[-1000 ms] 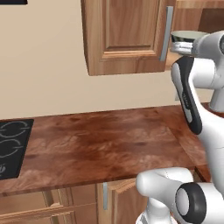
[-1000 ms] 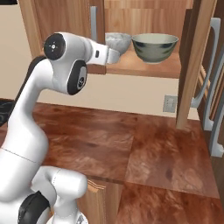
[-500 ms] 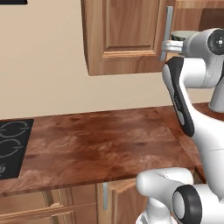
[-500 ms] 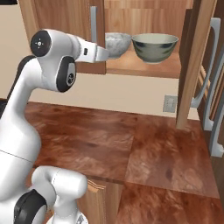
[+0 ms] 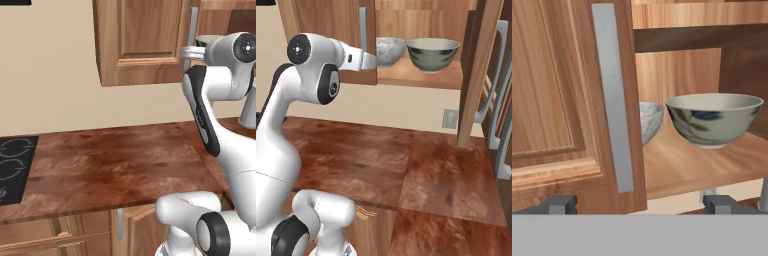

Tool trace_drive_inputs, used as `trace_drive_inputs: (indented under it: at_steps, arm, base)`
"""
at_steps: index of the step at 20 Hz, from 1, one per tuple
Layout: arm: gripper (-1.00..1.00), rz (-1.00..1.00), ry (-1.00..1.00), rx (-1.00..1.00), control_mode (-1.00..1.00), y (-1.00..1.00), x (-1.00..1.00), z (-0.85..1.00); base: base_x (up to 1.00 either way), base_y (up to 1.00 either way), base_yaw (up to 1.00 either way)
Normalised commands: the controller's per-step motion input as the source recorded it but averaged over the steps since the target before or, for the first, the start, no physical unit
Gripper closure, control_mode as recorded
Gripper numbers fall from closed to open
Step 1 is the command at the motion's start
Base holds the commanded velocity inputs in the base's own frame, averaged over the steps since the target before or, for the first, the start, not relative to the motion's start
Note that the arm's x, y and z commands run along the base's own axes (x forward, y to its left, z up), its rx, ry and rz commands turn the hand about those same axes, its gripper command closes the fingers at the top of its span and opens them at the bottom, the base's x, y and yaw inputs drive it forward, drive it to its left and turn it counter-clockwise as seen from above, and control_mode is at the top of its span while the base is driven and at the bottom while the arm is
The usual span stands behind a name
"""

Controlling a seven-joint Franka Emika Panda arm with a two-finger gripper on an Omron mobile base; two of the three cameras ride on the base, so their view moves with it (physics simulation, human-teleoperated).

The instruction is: Move the bowls from the cabinet to the plates on the dining table.

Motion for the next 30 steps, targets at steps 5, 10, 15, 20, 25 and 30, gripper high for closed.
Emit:
trace_drive_inputs:
  at_steps: [5, 10, 15, 20, 25, 30]
  arm:
    - [-1.00, 0.07, 0.00, 0.00, -1.00, 0.30, 0.00, 0.06]
    - [-1.00, 0.07, 0.00, 0.00, -1.00, 0.06, 0.06, 0.00]
    - [-1.00, 0.07, 0.00, 0.00, -1.00, -0.03, 0.34, 0.00]
    - [-1.00, 0.03, 0.00, -0.06, -1.00, -0.10, 0.53, -0.01]
    - [-1.00, 0.00, 0.00, -0.11, -1.00, -0.06, 0.50, 0.00]
    - [-1.00, 0.00, 0.00, -0.10, -1.00, -0.05, 0.44, 0.00]
  base:
    - [0.00, 0.00, 0.00]
    - [0.00, 0.00, 0.00]
    - [0.00, 0.00, 0.00]
    - [0.00, 0.00, 0.00]
    - [0.00, 0.00, 0.00]
    - [0.00, 0.00, 0.00]
